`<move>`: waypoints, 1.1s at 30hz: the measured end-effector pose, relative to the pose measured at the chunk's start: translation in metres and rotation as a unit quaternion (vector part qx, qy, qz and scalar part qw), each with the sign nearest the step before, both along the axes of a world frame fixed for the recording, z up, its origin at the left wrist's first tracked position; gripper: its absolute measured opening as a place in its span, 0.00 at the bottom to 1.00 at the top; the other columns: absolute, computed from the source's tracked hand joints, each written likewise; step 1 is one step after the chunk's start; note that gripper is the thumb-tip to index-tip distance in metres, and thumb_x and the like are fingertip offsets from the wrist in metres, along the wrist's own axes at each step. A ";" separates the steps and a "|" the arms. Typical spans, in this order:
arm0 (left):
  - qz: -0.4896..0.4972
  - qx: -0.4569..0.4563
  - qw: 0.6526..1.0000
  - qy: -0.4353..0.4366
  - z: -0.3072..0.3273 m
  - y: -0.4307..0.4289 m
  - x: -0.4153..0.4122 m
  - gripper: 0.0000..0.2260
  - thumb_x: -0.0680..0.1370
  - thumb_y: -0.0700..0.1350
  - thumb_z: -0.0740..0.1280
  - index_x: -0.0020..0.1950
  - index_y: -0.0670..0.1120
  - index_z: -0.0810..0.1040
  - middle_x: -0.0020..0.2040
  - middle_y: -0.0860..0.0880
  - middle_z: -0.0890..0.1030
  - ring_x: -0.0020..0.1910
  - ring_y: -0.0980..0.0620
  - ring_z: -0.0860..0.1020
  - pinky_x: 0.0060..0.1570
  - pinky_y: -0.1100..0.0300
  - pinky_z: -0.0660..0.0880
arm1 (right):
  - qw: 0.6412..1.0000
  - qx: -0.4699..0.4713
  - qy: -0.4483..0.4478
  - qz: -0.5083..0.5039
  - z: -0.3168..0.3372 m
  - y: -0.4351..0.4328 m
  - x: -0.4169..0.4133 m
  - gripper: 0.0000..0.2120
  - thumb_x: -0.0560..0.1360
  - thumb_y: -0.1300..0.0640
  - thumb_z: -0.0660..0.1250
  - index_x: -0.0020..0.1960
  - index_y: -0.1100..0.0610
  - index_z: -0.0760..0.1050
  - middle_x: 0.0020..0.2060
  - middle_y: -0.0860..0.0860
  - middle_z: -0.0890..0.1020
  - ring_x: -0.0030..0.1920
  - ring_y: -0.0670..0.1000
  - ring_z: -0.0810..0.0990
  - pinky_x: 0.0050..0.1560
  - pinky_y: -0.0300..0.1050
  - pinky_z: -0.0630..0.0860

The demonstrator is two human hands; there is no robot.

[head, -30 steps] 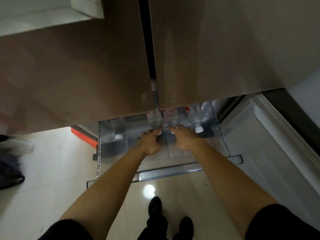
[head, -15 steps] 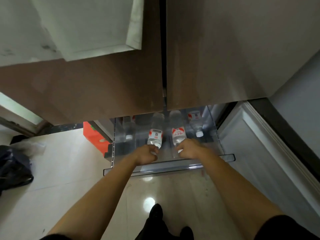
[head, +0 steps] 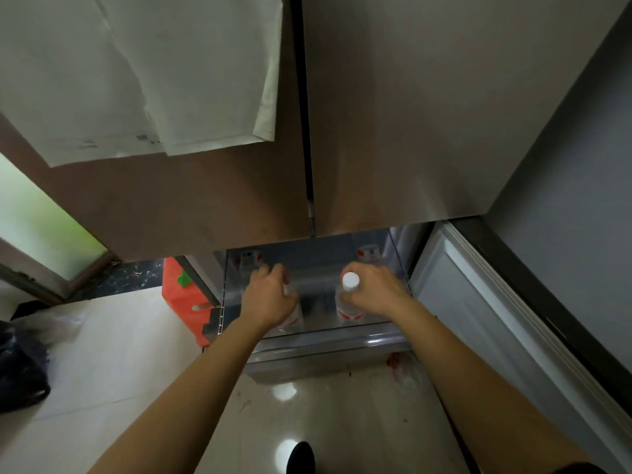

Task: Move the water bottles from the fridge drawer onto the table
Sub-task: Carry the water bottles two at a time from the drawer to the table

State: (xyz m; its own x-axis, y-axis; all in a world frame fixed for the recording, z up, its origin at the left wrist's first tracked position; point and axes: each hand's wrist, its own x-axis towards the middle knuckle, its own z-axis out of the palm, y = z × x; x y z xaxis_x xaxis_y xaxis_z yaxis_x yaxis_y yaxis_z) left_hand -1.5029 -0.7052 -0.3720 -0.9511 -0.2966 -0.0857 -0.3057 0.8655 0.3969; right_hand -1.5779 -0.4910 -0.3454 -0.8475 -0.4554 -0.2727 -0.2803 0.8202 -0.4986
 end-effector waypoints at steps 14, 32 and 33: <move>0.113 0.265 0.958 -0.010 -0.043 0.014 0.017 0.34 0.65 0.54 0.81 0.65 0.51 0.68 0.55 0.53 0.76 0.54 0.51 0.77 0.54 0.56 0.77 | 0.976 -0.129 -0.098 -0.148 -0.060 0.008 0.018 0.32 0.62 0.49 0.79 0.60 0.40 0.66 0.53 0.45 0.79 0.53 0.51 0.80 0.52 0.49 0.79; 0.166 0.329 0.893 0.259 0.048 0.016 0.073 0.24 0.66 0.56 0.79 0.58 0.59 0.74 0.54 0.54 0.81 0.53 0.57 0.81 0.52 0.61 0.79 | 0.931 -0.358 -0.047 -0.063 -0.011 -0.005 0.047 0.37 0.62 0.37 0.78 0.62 0.22 0.59 0.65 0.40 0.73 0.66 0.48 0.73 0.65 0.54 0.75; 0.176 0.333 0.884 0.277 0.058 0.017 0.083 0.23 0.68 0.51 0.80 0.58 0.58 0.74 0.53 0.57 0.82 0.53 0.58 0.81 0.52 0.63 0.79 | 0.922 -0.380 -0.045 -0.052 -0.007 -0.012 0.051 0.36 0.62 0.35 0.77 0.61 0.22 0.59 0.64 0.39 0.73 0.66 0.47 0.73 0.66 0.55 0.75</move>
